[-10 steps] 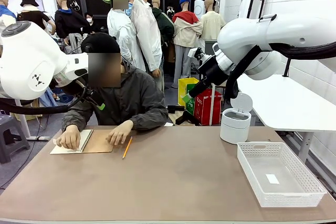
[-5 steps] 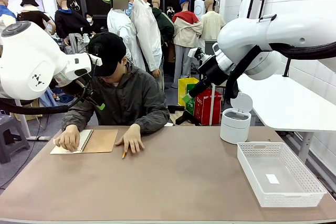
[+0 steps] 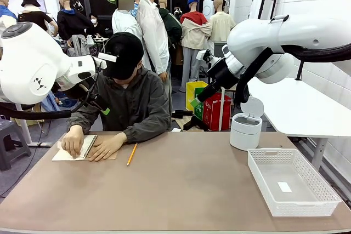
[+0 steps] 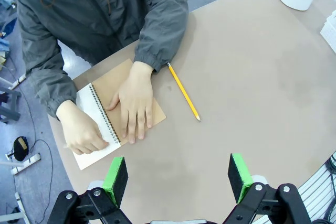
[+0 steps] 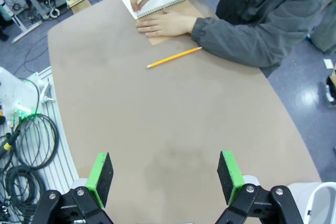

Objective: Sort the paper based on its condition.
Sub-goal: If a person hands you a paper, place it in the Organizing basket , and if it's crumpled, put it in the Trash can.

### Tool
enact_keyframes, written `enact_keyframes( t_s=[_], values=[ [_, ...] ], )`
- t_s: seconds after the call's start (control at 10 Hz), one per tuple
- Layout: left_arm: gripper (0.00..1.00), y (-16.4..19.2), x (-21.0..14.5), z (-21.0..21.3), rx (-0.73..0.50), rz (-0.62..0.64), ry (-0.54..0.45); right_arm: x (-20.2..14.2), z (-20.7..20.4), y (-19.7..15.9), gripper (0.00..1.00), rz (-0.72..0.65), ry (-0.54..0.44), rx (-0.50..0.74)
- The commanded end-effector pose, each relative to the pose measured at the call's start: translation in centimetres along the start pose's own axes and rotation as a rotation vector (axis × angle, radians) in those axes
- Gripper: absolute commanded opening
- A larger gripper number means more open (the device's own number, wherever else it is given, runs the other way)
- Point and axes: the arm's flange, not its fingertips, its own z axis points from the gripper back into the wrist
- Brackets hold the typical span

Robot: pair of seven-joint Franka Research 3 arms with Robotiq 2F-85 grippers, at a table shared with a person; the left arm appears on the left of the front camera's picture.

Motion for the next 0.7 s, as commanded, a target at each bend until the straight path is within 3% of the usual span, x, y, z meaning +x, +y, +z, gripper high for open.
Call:
enact_keyframes(
  t_s=[0.0,0.6],
  values=[
    [1.00,0.11,0.00,0.11,-0.002,0.003,0.005,-0.08,-0.12,-0.04,1.00,-0.004,0.009,-0.006],
    [1.00,0.11,0.00,0.11,-0.002,0.003,0.005,-0.08,-0.12,-0.04,1.00,-0.004,0.009,-0.006]
  ],
)
